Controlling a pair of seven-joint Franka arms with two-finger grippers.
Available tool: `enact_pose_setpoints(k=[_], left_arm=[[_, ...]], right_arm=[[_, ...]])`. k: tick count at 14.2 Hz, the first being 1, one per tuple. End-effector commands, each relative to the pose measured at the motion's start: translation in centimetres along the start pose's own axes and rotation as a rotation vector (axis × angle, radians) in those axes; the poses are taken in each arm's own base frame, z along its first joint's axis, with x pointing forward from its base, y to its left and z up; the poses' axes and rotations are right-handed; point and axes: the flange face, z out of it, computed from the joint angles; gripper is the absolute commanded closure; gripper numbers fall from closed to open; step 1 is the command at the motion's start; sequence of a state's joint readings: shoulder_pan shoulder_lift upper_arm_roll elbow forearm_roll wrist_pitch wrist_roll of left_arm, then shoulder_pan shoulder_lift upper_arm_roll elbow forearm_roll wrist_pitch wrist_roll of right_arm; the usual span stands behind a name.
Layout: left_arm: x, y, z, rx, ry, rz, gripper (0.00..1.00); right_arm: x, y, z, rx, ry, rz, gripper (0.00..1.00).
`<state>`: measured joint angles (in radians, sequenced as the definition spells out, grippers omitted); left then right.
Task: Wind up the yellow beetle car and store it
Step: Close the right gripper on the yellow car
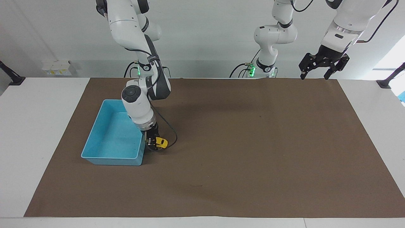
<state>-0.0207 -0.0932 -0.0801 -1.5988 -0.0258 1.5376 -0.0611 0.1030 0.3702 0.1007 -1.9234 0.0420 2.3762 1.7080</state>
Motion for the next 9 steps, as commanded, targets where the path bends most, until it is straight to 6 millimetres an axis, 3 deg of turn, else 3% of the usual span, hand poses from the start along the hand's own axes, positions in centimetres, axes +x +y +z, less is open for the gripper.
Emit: enact_pose_setpoints(k=[1, 2, 9], left_arm=[[-0.6, -0.3, -0.2, -0.01, 0.003, -0.004, 0.0], [-0.6, -0.3, -0.2, -0.01, 0.003, -0.006, 0.0], [-0.6, -0.3, -0.2, -0.01, 0.003, -0.004, 0.0]], right_arm=[[-0.2, 0.0, 0.3, 0.011, -0.01, 0.014, 0.75], [-0.3, 0.0, 0.3, 0.013, -0.01, 0.002, 1.0], [-2.2, -0.8, -1.3, 0.01, -0.012, -0.03, 1.0]])
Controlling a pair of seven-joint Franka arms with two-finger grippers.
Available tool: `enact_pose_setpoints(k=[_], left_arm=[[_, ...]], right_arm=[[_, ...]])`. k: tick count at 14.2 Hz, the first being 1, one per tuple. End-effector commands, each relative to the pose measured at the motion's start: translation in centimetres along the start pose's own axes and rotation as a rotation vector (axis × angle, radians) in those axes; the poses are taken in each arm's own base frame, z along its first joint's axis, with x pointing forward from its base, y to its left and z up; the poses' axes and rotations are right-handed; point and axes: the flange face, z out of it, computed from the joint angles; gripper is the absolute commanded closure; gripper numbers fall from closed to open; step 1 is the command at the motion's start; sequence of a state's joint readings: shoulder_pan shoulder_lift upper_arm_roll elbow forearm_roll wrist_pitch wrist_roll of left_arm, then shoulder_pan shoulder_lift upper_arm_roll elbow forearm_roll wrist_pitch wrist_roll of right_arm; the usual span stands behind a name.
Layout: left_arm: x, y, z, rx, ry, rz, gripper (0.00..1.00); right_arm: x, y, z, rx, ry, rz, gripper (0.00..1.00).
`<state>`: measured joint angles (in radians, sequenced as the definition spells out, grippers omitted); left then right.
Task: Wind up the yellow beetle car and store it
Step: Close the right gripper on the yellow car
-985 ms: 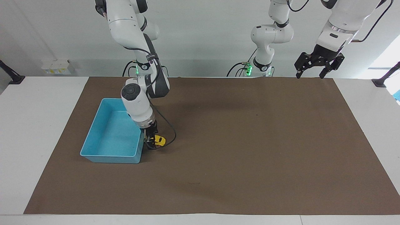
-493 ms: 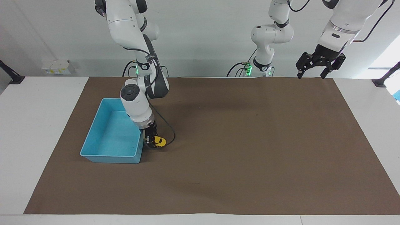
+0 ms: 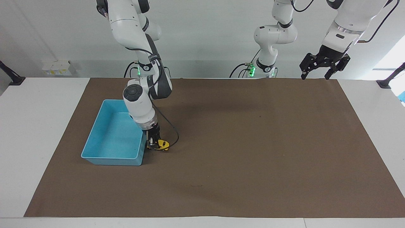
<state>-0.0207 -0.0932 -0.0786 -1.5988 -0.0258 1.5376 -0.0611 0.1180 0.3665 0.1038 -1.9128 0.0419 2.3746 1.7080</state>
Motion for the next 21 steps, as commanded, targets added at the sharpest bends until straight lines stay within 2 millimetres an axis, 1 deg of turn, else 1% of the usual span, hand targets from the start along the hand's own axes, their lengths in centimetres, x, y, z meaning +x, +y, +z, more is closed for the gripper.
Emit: enact_pose_setpoints(k=[1, 4, 8, 10, 13, 15, 18, 20, 21], left_arm=[[-0.6, -0.2, -0.2, -0.01, 0.003, -0.003, 0.0], [-0.6, -0.2, -0.2, -0.01, 0.003, -0.003, 0.0], [-0.6, -0.2, -0.2, -0.01, 0.003, -0.003, 0.0], [-0.6, -0.2, -0.2, -0.01, 0.003, -0.003, 0.0], [-0.6, -0.2, -0.2, -0.01, 0.003, -0.003, 0.0], [-0.6, -0.2, -0.2, -0.01, 0.003, -0.003, 0.0], [-0.6, -0.2, -0.2, -0.01, 0.003, -0.004, 0.0], [-0.6, -0.2, -0.2, -0.01, 0.003, -0.003, 0.0], [-0.6, -0.2, -0.2, -0.01, 0.003, -0.003, 0.0]], right_arm=[[-1.1, -1.0, -1.4, -0.011, -0.008, -0.017, 1.0], [-1.7, -1.0, -3.0, -0.018, -0.008, -0.037, 1.0], [-3.0, -0.5, -5.8, -0.013, -0.017, -0.07, 1.0], [-3.9, -0.4, -7.9, -0.005, -0.028, -0.104, 1.0], [-4.0, -0.6, -11.0, -0.022, -0.026, -0.154, 1.0], [-3.8, -0.3, -12.6, -0.022, -0.024, -0.214, 1.0], [-3.2, 0.4, -14.3, -0.043, -0.021, -0.333, 1.0], [-2.6, 0.9, -14.5, -0.079, -0.022, -0.417, 1.0], [-1.6, 0.9, -14.6, -0.093, -0.024, -0.445, 1.0]])
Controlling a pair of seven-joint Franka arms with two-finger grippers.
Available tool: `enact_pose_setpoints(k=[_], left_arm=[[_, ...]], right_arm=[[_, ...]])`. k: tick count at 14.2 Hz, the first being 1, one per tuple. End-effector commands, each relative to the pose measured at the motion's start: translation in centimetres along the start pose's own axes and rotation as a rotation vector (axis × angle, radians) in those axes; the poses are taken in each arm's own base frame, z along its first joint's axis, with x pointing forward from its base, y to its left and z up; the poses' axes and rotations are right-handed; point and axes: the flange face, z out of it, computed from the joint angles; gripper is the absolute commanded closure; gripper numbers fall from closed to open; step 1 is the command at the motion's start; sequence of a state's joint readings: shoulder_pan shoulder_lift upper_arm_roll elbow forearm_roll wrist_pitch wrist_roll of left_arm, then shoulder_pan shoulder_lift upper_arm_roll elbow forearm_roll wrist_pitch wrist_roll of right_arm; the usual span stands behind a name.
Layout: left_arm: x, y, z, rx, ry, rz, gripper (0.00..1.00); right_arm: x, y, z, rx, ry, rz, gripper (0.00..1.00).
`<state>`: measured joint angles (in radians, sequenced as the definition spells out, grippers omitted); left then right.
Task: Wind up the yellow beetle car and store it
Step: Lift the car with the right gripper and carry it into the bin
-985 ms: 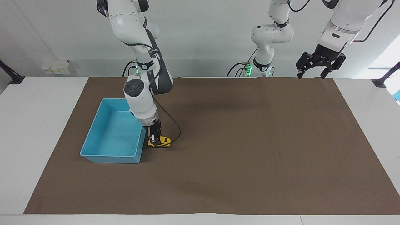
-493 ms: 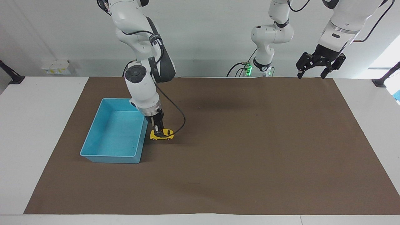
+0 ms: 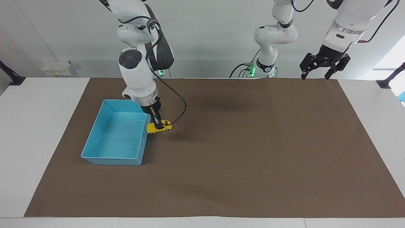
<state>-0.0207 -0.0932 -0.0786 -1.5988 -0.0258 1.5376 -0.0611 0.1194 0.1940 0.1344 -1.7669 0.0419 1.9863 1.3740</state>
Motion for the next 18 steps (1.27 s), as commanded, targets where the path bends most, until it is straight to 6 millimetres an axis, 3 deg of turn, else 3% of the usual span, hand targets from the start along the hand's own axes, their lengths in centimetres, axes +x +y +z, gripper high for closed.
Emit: enact_pose_setpoints(k=[1, 6, 11, 18], left_arm=[[-0.6, -0.2, -0.2, -0.01, 0.003, -0.003, 0.0], [-0.6, -0.2, -0.2, -0.01, 0.003, -0.003, 0.0], [-0.6, -0.2, -0.2, -0.01, 0.003, -0.003, 0.0], [-0.6, -0.2, -0.2, -0.01, 0.003, -0.004, 0.0]], right_arm=[[1.7, 1.1, -0.8, -0.023, -0.026, -0.1, 1.0], [6.0, 2.7, -0.6, -0.048, -0.044, -0.302, 1.0], [11.4, 5.7, -0.1, -0.057, -0.061, -0.526, 1.0], [14.3, 11.0, 1.2, -0.092, -0.101, -0.937, 1.0]])
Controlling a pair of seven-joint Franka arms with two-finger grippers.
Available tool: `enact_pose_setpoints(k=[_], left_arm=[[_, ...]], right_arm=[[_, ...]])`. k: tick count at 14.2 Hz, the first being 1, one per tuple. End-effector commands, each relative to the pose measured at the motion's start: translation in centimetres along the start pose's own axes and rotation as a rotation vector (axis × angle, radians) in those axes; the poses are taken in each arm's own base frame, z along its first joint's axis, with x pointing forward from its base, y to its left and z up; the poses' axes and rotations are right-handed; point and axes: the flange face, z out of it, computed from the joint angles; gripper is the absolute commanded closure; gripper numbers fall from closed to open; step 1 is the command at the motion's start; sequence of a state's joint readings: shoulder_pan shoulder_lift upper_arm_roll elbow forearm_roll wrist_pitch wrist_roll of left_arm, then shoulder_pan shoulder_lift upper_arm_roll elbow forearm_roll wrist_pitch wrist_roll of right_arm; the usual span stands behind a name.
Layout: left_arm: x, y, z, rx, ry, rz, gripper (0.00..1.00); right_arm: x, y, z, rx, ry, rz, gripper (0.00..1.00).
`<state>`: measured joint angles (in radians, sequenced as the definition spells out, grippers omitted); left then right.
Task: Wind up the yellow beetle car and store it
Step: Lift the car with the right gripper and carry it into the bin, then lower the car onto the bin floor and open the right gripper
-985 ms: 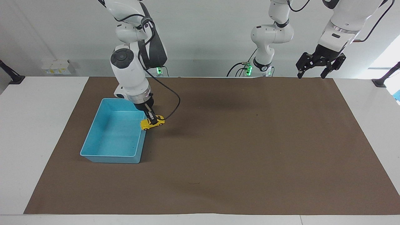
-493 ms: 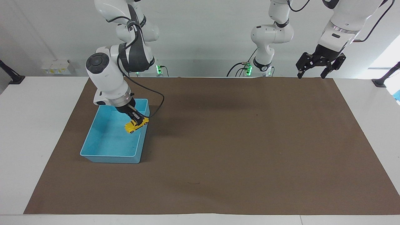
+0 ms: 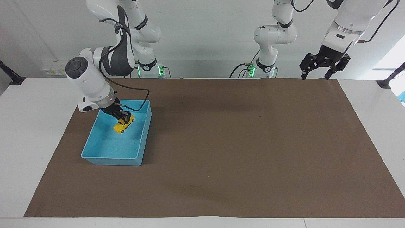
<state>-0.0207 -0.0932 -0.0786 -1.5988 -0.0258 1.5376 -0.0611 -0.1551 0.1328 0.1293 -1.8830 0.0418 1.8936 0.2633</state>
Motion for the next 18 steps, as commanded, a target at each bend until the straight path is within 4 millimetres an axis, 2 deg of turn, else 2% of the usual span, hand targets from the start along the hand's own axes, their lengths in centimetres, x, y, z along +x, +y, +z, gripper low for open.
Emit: enact_pose_setpoints(k=[1, 5, 8, 14, 18], left_arm=[[-0.6, -0.2, -0.2, -0.01, 0.003, -0.003, 0.0], [-0.6, -0.2, -0.2, -0.01, 0.003, -0.003, 0.0], [-0.6, -0.2, -0.2, -0.01, 0.003, -0.003, 0.0], [-0.6, -0.2, -0.2, -0.01, 0.003, -0.004, 0.0], [-0.6, -0.2, -0.2, -0.01, 0.003, -0.003, 0.0]], right_arm=[[-2.0, 1.4, 0.3, -0.004, 0.002, -0.162, 1.0], [-2.2, 1.8, 0.9, -0.041, 0.038, -0.275, 1.0], [-1.9, 2.6, 3.0, -0.055, 0.053, -0.319, 1.0], [-2.0, 3.1, 7.2, -0.064, 0.062, -0.377, 1.0], [-1.8, 3.2, 8.2, -0.062, 0.083, -0.443, 1.0]])
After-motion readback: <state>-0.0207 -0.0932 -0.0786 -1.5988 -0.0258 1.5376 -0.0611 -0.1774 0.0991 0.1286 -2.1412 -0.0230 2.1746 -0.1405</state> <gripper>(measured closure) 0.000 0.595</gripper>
